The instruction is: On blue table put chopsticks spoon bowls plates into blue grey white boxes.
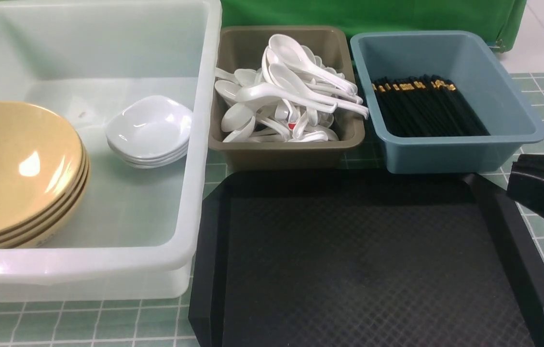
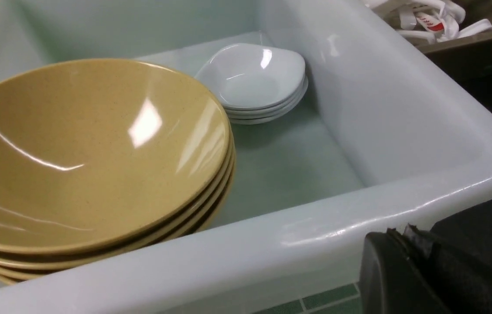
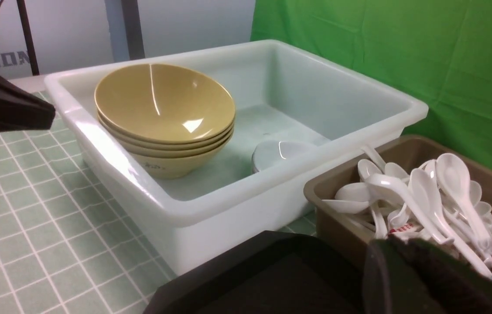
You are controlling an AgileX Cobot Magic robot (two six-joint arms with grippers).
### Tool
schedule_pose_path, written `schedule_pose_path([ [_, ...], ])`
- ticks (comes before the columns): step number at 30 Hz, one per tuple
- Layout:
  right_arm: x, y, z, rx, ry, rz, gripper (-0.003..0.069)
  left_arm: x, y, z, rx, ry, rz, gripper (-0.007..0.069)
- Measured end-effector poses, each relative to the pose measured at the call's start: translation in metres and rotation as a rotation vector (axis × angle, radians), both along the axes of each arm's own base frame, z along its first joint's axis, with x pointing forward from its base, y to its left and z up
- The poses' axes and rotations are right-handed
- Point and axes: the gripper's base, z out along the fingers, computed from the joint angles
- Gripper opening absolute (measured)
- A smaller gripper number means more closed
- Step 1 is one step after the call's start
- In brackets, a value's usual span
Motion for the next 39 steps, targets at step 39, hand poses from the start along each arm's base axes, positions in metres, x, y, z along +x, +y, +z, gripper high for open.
schedule_pose_path([
  [39, -0.032, -0.093, -0.193, 0.12, 0.121, -0.905, 0.0035, -0.001, 0.0, -0.002, 0.004, 0.028, -0.004, -0.0008],
])
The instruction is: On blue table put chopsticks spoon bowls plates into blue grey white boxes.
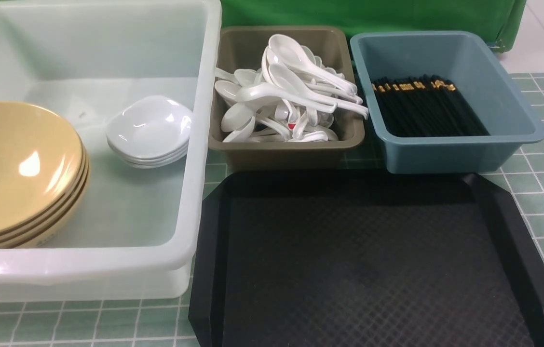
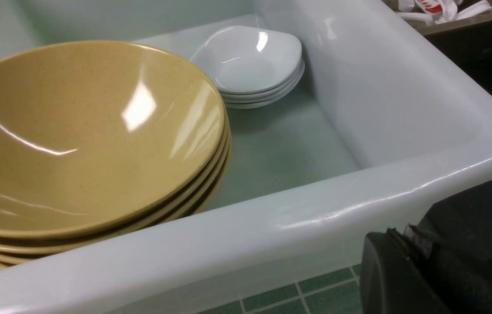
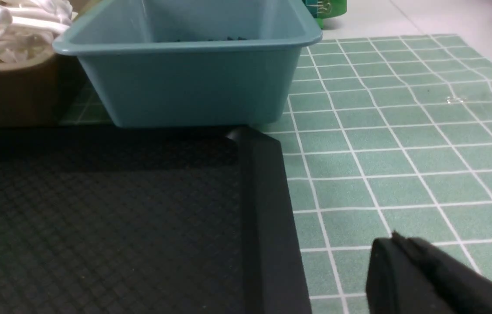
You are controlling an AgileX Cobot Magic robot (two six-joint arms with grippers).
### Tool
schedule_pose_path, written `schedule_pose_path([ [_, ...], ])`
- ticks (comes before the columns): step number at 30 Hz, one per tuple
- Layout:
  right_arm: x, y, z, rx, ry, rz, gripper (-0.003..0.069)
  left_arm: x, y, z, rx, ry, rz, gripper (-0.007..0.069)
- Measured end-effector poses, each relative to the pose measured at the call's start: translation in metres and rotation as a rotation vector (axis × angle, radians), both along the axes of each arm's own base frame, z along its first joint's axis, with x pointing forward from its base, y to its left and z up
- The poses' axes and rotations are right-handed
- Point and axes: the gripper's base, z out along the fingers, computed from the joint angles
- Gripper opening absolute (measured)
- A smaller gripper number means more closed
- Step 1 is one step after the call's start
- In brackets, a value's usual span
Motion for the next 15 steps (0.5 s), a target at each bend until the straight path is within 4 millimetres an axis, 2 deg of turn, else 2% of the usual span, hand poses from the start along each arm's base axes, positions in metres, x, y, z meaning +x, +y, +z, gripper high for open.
schedule_pose_path([
  [15, 0.0, 0.0, 0.0, -0.001, 0.0, 0.0, 0.0042, 0.0, 0.0, 0.0, 0.0, 0.0, 0.0, -0.0012],
])
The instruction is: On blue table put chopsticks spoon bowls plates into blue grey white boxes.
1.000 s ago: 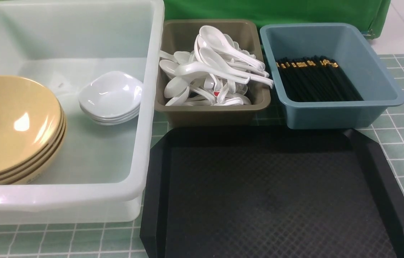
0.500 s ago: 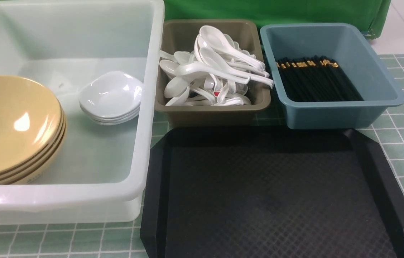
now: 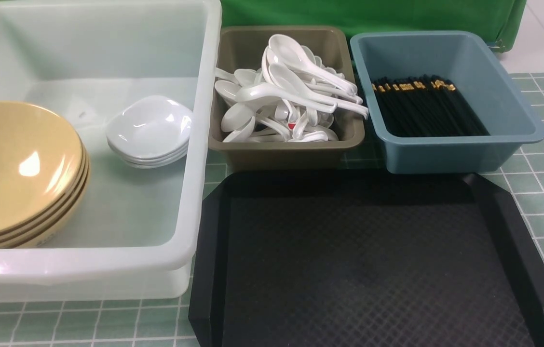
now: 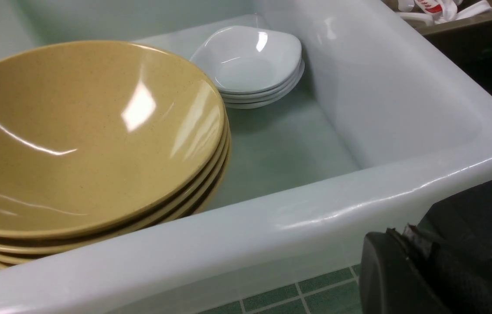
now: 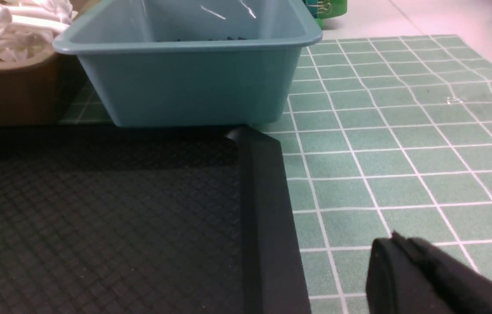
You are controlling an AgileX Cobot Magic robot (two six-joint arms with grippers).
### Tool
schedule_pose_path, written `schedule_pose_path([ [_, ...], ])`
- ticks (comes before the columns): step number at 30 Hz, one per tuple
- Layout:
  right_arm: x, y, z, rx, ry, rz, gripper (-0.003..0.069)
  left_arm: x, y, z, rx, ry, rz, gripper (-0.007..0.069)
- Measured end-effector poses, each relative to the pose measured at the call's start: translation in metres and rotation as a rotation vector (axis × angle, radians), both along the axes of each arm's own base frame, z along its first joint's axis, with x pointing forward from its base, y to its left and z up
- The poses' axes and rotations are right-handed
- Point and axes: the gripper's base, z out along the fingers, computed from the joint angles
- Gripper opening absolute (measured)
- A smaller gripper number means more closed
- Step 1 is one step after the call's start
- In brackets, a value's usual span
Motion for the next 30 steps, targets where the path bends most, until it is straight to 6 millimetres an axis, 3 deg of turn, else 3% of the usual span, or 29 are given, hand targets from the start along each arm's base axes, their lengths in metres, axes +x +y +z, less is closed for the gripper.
schedule_pose_path([
  [4, 0.0, 0.0, 0.0, 0.0, 0.0, 0.0, 0.0043, 0.001, 0.001, 0.003, 0.004, -0.036, 0.007, -0.0012],
  [6, 0.0, 0.0, 0.0, 0.0, 0.0, 0.0, 0.0045, 0.006, 0.002, 0.006, -0.011, -0.149, 0.026, -0.0012],
  [9, 0.0, 0.0, 0.0, 0.0, 0.0, 0.0, 0.0047, 0.017, 0.007, -0.017, -0.027, -0.341, 0.112, -0.0012],
  [12, 0.0, 0.0, 0.0, 0.0, 0.0, 0.0, 0.0048, 0.018, 0.011, -0.044, -0.068, -0.408, 0.18, -0.0012],
  [17, 0.0, 0.0, 0.0, 0.0, 0.0, 0.0, 0.0048, 0.02, 0.015, -0.081, -0.159, -0.33, 0.266, -0.0012],
  [25, 0.0, 0.0, 0.0, 0.0, 0.003, -0.001, 0.0052, 0.018, 0.015, -0.099, -0.176, -0.15, 0.291, -0.0012],
  [30, 0.0, 0.0, 0.0, 0.0, 0.004, -0.001, 0.0055, 0.018, 0.014, -0.1, -0.164, -0.148, 0.286, -0.0012],
])
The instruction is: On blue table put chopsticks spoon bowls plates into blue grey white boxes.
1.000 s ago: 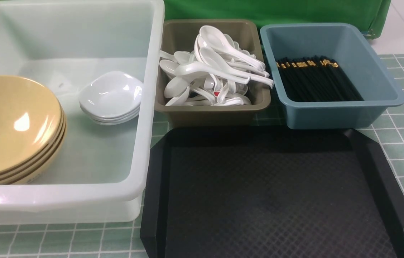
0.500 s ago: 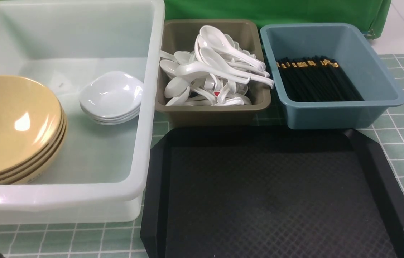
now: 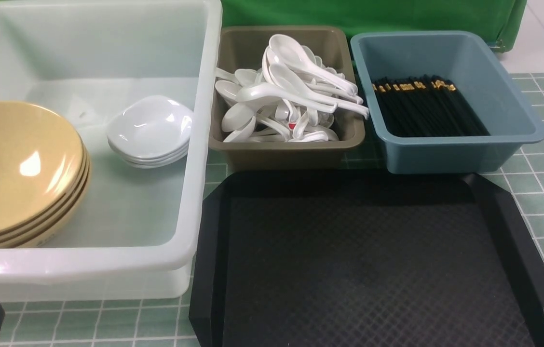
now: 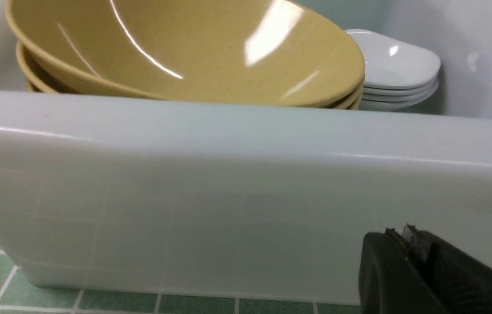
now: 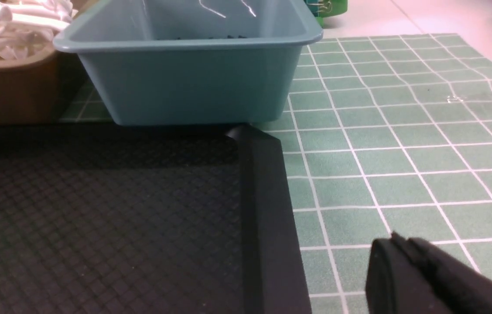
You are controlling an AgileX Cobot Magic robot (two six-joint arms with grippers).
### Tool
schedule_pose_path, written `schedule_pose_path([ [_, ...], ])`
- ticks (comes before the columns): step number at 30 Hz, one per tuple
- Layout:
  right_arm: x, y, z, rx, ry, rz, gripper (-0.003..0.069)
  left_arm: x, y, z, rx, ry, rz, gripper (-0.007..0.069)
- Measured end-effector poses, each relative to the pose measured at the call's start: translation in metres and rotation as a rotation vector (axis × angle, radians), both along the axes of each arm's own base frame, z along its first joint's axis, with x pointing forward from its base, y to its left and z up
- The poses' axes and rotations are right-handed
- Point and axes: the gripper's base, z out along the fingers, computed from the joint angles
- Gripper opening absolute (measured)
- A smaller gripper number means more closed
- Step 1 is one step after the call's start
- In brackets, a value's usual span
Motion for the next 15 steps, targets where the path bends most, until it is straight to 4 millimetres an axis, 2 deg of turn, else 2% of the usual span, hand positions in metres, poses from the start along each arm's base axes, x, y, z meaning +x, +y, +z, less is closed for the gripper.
schedule_pose_path([
  [15, 0.0, 0.0, 0.0, 0.0, 0.0, 0.0, 0.0072, -0.0001, -0.0001, -0.0003, -0.001, 0.003, 0.0, -0.0012],
])
